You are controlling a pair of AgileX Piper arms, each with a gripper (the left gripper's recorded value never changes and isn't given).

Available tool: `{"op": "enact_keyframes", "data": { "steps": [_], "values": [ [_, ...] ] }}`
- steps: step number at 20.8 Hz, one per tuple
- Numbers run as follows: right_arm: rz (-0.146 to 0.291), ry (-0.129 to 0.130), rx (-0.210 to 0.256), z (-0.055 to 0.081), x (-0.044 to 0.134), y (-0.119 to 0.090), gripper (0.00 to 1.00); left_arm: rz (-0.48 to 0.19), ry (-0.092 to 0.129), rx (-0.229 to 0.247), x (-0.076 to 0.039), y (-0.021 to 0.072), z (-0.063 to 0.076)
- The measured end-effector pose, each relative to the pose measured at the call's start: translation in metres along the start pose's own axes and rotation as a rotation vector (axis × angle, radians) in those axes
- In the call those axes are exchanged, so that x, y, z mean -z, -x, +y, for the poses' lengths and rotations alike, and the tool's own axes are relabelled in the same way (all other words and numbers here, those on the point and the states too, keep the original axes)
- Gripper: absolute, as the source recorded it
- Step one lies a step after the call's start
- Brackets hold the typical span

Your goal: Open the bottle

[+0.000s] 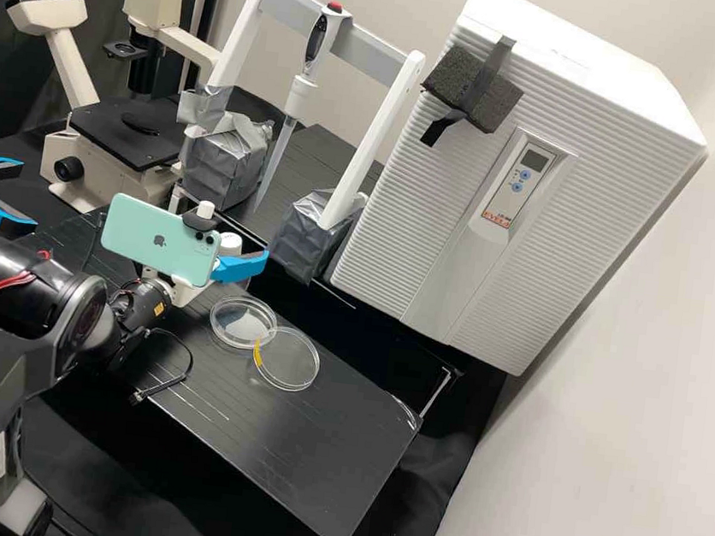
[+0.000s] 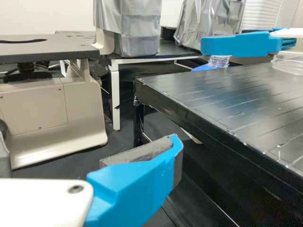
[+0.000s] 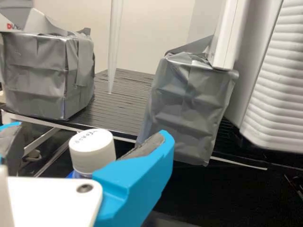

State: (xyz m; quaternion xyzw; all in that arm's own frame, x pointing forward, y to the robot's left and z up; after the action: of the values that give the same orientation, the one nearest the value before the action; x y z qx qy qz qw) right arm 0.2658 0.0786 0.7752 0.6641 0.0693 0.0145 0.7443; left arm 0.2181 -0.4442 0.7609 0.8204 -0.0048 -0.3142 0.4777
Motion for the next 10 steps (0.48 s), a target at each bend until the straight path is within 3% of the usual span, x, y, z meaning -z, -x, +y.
{"op": "enact_keyframes", "data": {
  "steps": [10],
  "values": [
    [-0.004,0.001,0.005,-0.0018,-0.0009,-0.0027,0.00,0.002,0.007,0.008,0.0009,-0.0006,-0.0020]
  ]
}}
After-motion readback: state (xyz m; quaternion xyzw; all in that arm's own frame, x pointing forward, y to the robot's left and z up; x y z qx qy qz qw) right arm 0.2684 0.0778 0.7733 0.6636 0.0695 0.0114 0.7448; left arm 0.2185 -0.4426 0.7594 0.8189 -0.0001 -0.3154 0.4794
